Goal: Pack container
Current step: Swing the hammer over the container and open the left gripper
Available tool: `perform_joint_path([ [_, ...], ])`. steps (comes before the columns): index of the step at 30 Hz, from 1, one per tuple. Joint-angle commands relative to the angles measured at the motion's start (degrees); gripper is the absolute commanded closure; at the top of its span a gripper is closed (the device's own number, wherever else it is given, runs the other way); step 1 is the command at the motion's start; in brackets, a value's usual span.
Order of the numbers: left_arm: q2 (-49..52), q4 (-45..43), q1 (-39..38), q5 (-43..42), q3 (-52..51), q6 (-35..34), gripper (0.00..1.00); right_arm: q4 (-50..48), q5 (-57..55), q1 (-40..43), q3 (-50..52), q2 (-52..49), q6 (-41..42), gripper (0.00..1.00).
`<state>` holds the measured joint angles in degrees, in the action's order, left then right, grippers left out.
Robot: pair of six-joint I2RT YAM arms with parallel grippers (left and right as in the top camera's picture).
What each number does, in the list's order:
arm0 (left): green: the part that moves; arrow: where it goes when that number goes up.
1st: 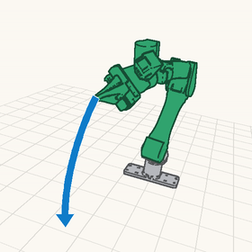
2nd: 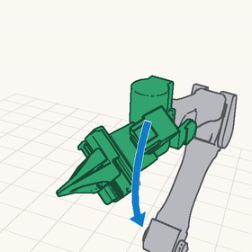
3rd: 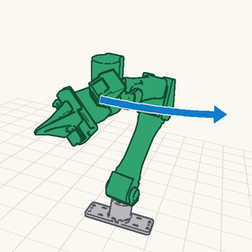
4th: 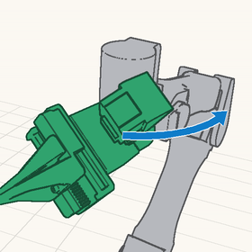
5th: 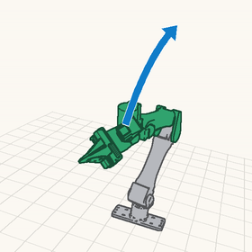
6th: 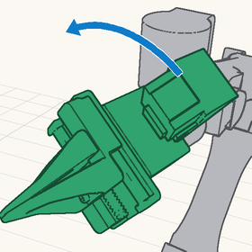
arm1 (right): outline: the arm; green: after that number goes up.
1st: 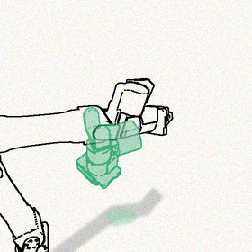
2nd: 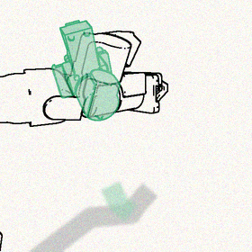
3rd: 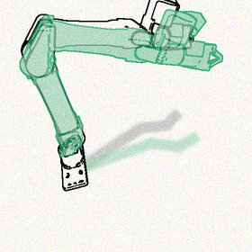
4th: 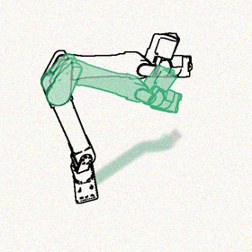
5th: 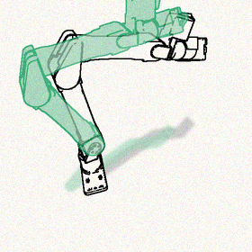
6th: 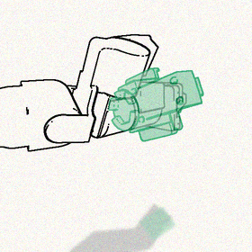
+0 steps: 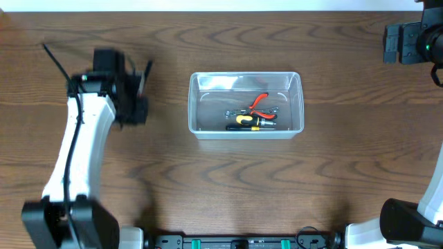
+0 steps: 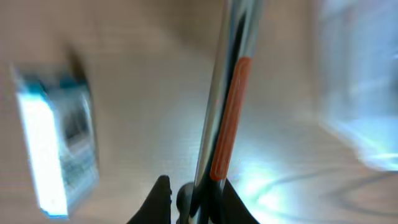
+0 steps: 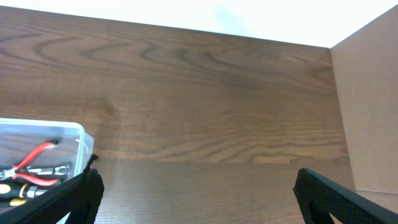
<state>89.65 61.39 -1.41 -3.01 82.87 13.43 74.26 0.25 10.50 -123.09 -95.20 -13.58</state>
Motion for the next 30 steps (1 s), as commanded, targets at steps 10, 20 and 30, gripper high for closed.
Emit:
perform_joint_path([
  [10,3.63,-4.07,-27.96,-0.87,8.02,17.64,0.94,-0.07,0.39,0.39,0.22,-0.07,0.90,0.01],
  [20,18.36,-8.74,-34.42,-0.90,8.00,17.59,0.94,0.13,0.37,0.39,0.22,-0.07,0.90,0.01],
  [30,28.04,-7.54,-34.34,-2.97,8.00,17.64,0.94,0.11,0.37,0.39,0.22,-0.07,0.87,0.01],
])
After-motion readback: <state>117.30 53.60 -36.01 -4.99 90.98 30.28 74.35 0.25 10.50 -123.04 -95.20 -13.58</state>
